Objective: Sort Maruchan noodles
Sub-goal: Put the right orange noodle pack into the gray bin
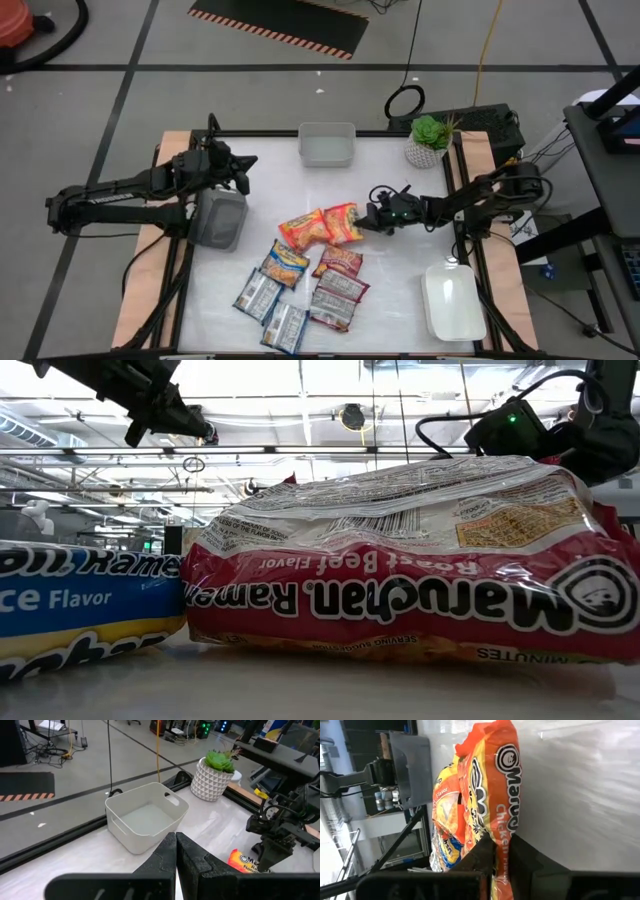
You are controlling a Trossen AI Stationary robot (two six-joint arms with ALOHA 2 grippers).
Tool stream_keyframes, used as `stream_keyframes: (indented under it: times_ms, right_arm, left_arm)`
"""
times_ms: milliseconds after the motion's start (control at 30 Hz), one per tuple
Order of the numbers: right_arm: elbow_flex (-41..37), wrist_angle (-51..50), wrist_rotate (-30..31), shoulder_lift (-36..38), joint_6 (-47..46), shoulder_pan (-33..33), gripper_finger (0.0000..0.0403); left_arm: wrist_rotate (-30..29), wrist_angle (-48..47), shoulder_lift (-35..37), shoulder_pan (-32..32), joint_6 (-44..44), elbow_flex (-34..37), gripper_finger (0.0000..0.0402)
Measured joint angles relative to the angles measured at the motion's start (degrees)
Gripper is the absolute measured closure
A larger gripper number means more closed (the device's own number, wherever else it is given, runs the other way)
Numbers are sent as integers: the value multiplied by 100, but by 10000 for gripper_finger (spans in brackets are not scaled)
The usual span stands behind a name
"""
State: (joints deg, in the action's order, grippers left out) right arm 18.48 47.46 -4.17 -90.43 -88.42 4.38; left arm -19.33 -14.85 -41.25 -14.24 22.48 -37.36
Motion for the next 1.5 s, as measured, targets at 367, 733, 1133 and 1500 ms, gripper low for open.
stream_keyframes:
  times_ms: [367, 733, 1133, 1500]
  right_arm:
    - [-11, 556, 8, -24, 64, 0, 378]
    - [559, 757, -21, 78, 341, 22, 378]
    - [1620, -344, -109, 406, 1218, 387, 378]
    - [3050, -2090, -843, 496, 2237, 737, 378]
  left_arm:
    - [-2, 204, 96, 7, -90, 2, 396]
    - [379, 542, 118, 4, 486, 2, 383]
    - [1137, 265, -40, -6, 2145, 2, 196]
    - [1840, 832, -188, -232, 2285, 2, 111]
